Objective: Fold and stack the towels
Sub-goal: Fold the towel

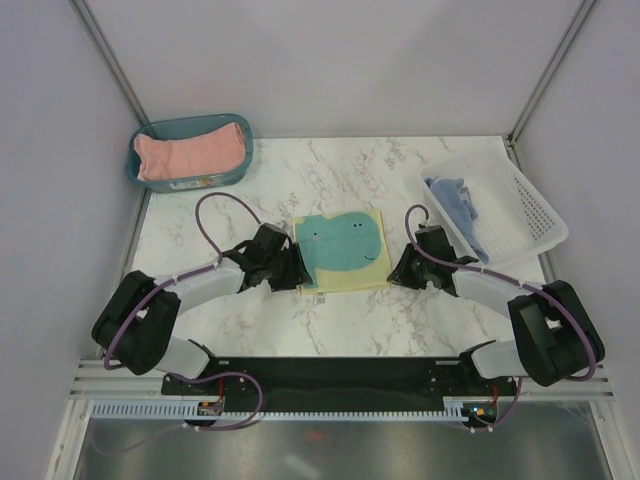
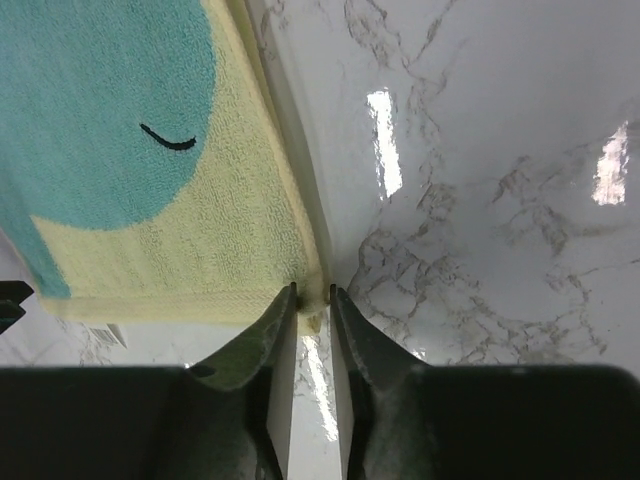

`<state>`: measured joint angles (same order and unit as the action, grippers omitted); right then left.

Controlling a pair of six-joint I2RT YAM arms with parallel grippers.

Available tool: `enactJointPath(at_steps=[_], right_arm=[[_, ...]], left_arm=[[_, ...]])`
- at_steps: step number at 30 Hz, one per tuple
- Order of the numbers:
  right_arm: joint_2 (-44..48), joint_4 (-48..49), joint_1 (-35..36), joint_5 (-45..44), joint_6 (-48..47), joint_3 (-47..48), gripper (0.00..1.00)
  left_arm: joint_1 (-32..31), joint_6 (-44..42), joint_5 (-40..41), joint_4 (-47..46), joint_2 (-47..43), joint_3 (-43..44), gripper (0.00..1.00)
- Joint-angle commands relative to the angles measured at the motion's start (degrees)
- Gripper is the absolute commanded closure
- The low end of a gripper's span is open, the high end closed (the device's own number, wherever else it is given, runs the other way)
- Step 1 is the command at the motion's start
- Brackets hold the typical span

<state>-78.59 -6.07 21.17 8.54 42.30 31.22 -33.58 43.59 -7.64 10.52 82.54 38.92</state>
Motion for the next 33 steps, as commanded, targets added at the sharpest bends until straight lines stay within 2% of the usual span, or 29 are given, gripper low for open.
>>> enactJointPath(at_steps=[1,2,5,10,20,23,26,29,33], right_arm=[[0.72,1.85,0.19,-1.77,1.73,-0.99,0.76],[0.8,1.85,0.19,-1.77,1.73,-1.08,0.83],[1.07,2.02,0.19,-1.5,1.73,-1.25,0.9],[1.15,1.93,0.19,-1.33,1.29,-1.43,0.93],[2.12,2.73,0.28,-0.98,1.2,-2.31,1.0],[2.3,2.81,0.28,-0.98,0.94,-2.57,1.0],[2.3,2.9,0.28,-0.98,0.59,-2.75,1.0],[2.56,2.73,0.28,-0.89,0.32,-2.92,1.0],[3.09,2.64,0.28,-0.98,0.41,-3.1,1.0]], left_arm=[[-0.78,3.51,2.54,-1.82,-1.86,-0.77,0.42],[-0.96,3.69,2.37,-1.82,-1.69,-0.77,0.44],[-1.83,4.83,3.06,-0.86,-1.33,-0.86,0.46],[-5.17,9.04,12.46,0.55,-8.16,-3.32,0.47],[-5.88,10.63,10.8,-1.12,-2.75,-2.35,0.5],[-5.88,11.08,11.16,-4.62,-1.95,-2.88,0.51],[-5.97,12.13,10.8,-6.4,-3.17,-4.29,0.55],[-6.14,12.13,13.08,-1.41,-4.31,-3.59,0.57],[-6.76,14.49,18.53,0.11,-10.72,-6.21,0.53]])
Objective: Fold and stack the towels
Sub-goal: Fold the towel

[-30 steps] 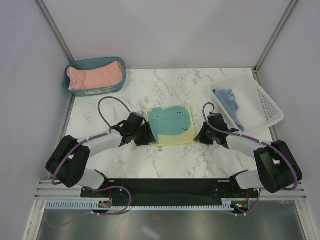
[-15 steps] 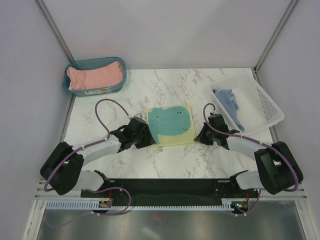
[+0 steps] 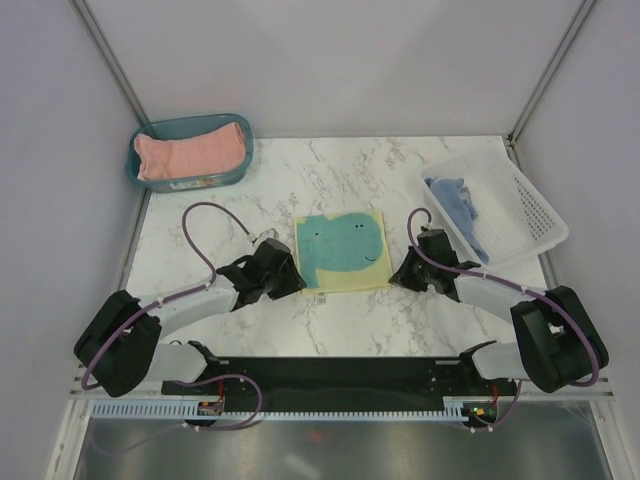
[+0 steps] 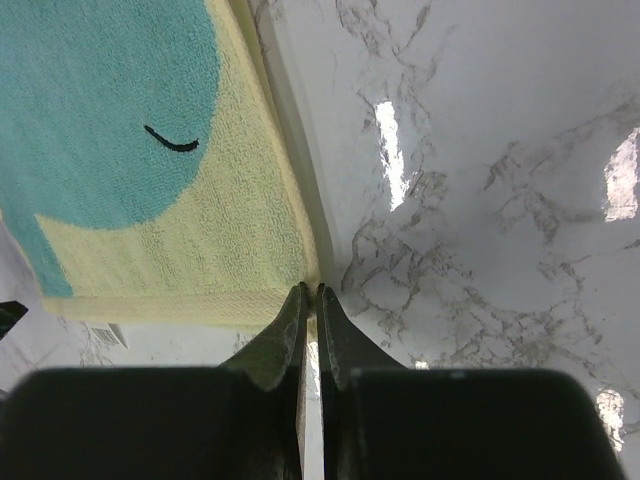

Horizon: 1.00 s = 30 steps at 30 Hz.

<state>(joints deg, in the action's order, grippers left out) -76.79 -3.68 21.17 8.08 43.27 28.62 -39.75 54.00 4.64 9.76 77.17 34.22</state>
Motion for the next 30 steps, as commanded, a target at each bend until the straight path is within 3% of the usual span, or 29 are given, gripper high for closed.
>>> enactJointPath(at_steps=[1,15,30], right_arm=[[1.3,0.26,0.28,-0.52,-0.55,-0.41,1.0],[2.0,0.34,0.28,-0.69,-0.9,-0.67,1.0],[1.47,0.43,0.28,-0.69,-1.43,-1.02,1.0]], left_arm=[[-0.59,4.01,6.34,0.7,-6.93,-1.61,0.52],[-1.56,4.45,3.09,-2.9,1.41,1.2,0.55],[-2.0,4.8,4.5,-0.36,-1.84,1.46,0.64]])
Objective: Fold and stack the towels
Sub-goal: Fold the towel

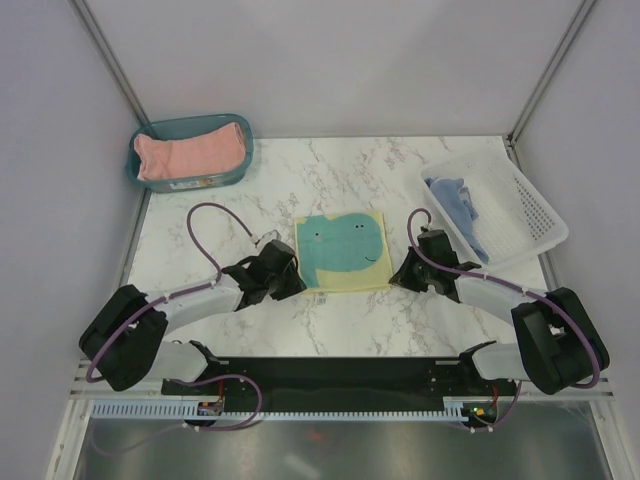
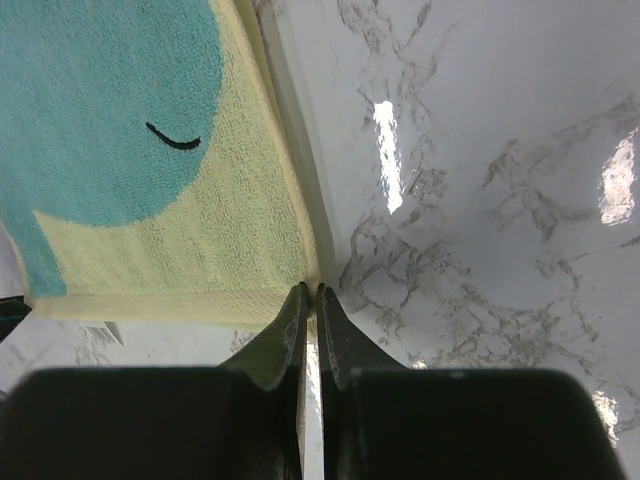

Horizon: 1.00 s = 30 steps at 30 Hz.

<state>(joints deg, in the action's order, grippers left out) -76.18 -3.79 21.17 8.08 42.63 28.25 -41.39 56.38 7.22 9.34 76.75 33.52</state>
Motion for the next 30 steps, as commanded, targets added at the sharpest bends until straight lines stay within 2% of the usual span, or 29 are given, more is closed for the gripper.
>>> enactJointPath(at_steps=[1,20,30], right_arm=[[0.77,0.63,0.28,-0.69,-0.8,-0.65,1.0],[0.86,0.54,0.28,-0.61,-1.24,-0.39,1.0],[1.12,0.45,0.28,-0.61,-1.41,-0.56,1.0]], left_arm=[[-0.54,2.42,2.09,0.5,-1.6,2.43,0.64],[-1.68,2.59,4.55,2.17,-0.46,4.01,0.6],[-1.59,2.95,3.32,-1.87,2.97,3.22,0.62]])
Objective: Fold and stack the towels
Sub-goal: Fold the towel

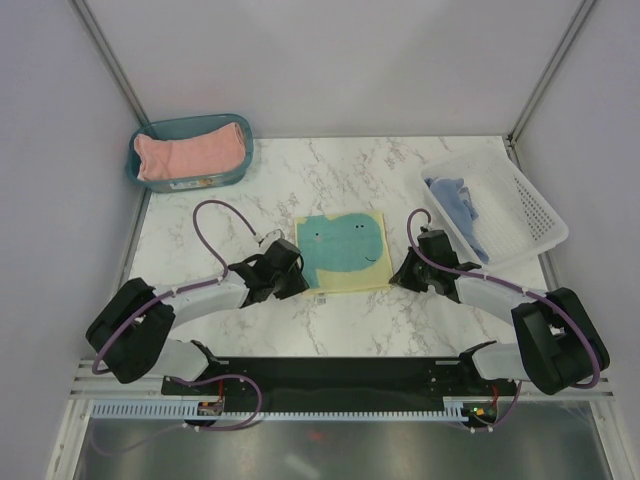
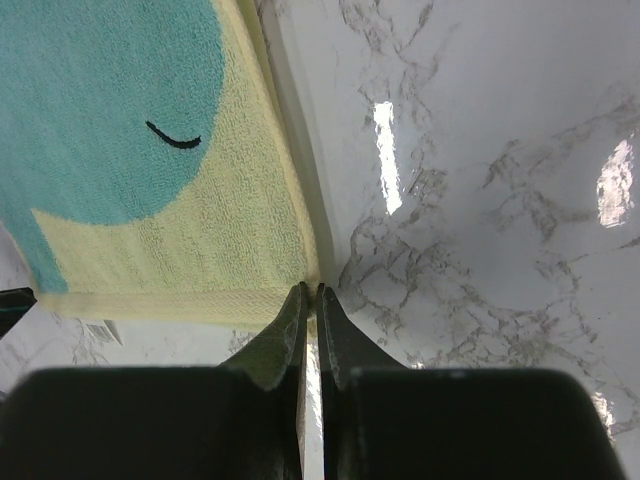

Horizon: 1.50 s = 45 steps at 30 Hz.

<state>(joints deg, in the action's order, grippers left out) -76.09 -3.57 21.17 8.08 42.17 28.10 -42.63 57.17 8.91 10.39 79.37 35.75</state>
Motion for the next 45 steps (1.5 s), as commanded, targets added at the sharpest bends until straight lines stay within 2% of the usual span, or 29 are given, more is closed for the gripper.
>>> enactJointPath(at_steps=[1,13,17,22,37,45], right_arm=[[1.04,0.23,0.19,-0.61,-1.04,-0.41,1.0],[0.95,0.32,0.28,-0.96,-1.3,-0.5,1.0],[1.12,0.23,0.28,-0.96,-1.48,-0.5,1.0],[1.74,-0.38,0.28,-0.52,-1.65,0.38,1.0],[4.02,-6.36,0.28,-1.04,-3.15,6.62,1.0],[5.87,-10.21,0.28,1.41,-3.24,11.27,1.0]], left_arm=[[-0.43,2.07,1.55,-3.18,0.34,1.08,0.63],[-0.43,2.16,1.02,-3.1,2.36,1.08,0.69],[-0.43,1.98,1.11,-3.1,2.63,1.17,0.77],[-0.35,1.37,1.02,-3.01,2.37,1.52,0.98],[-0.35,-2.85,3.4,2.44,-1.15,6.35,0.98],[-0.26,-6.01,6.47,7.88,-4.66,8.98,0.98]])
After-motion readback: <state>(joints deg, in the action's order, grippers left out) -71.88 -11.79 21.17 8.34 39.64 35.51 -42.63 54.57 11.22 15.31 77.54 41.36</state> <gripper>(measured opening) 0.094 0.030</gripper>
